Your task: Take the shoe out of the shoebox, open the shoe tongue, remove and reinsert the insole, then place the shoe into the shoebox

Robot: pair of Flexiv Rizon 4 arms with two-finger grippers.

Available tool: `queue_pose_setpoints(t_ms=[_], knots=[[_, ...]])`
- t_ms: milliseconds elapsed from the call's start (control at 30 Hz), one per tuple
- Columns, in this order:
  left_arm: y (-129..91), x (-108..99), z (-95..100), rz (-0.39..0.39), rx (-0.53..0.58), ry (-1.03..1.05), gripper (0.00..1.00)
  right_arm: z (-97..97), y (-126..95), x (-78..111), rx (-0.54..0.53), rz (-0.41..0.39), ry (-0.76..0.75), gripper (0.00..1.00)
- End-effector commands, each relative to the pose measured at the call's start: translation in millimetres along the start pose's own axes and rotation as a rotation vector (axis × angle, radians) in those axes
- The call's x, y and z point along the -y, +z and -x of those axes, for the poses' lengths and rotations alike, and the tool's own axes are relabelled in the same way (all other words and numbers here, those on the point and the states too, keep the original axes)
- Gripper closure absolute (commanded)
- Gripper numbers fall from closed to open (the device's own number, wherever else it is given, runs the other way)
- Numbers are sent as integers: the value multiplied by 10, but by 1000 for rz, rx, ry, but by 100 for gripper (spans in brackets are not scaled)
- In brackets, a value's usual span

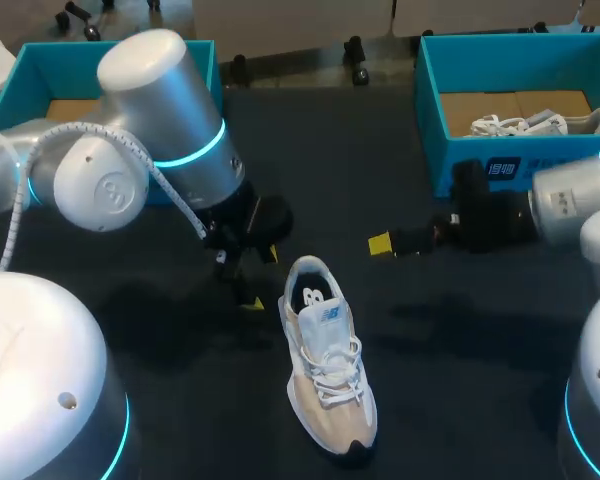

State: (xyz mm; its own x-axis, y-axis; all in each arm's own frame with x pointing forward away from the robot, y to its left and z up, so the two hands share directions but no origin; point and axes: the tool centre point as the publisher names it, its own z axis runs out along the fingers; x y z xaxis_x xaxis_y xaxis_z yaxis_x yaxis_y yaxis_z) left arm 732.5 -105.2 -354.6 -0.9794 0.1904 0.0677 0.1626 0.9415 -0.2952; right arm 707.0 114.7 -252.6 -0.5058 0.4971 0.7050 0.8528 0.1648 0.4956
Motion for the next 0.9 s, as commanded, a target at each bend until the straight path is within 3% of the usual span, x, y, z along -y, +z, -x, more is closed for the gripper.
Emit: queue_pose_setpoints(t_ms=[33, 300, 500, 900], knots=[[-108, -8, 50, 23, -34, 6, 0, -57, -260, -79, 8, -245, -1, 0], [-277, -204, 125, -8, -99, 119, 0, 1, -375, -140, 37, -365, 24, 0], [-402, -364, 261, -18, -103, 180, 0, 38, -412, -177, 80, -381, 23, 0], [-675, -590, 406, 10, -83, 185, 0, -129, -394, -355, 145, -431, -17, 0]])
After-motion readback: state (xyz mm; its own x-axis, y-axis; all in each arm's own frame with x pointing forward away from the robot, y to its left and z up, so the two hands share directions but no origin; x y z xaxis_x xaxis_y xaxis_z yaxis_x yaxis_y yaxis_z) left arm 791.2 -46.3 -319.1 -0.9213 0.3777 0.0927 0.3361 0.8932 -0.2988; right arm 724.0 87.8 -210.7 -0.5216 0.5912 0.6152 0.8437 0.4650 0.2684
